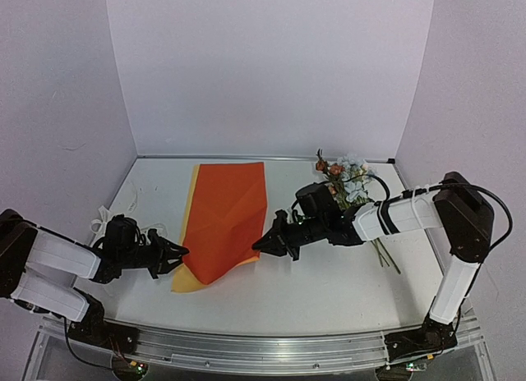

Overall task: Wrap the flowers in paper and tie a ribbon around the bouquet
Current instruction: Pass from the right arm to the left

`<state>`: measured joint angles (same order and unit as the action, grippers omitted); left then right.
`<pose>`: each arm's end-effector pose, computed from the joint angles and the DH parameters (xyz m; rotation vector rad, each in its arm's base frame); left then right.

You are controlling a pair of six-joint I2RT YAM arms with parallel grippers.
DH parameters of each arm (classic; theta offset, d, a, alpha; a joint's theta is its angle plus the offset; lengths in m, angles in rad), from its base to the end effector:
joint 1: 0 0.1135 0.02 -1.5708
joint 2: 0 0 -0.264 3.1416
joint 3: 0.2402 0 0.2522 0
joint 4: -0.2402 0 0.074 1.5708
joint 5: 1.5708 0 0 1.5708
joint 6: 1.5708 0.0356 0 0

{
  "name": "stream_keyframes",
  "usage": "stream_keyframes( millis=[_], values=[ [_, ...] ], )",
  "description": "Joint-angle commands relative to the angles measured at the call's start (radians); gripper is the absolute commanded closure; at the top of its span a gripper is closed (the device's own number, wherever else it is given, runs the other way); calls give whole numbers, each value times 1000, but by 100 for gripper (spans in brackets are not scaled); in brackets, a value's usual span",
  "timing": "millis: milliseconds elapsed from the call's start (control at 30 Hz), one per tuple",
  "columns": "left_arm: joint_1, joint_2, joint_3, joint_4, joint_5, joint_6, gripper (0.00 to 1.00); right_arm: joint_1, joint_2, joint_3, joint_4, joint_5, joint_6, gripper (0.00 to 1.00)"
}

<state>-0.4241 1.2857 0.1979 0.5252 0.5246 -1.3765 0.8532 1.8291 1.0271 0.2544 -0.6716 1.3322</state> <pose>0.1761 -0.0991 0.1219 -0.8112 2.3749 -1.4872 0.2384 0.3068 0.1814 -0.1180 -2.5639 -1.6600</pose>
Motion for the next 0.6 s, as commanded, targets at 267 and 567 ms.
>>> stream_keyframes(
  millis=[267,567],
  values=[
    [4,70,111,-262,12,188,65,5,62,42,-12,1,-48,99],
    [5,42,206,-376,-49,297,99,17,86,80,-85,19,-95,99]
  ],
)
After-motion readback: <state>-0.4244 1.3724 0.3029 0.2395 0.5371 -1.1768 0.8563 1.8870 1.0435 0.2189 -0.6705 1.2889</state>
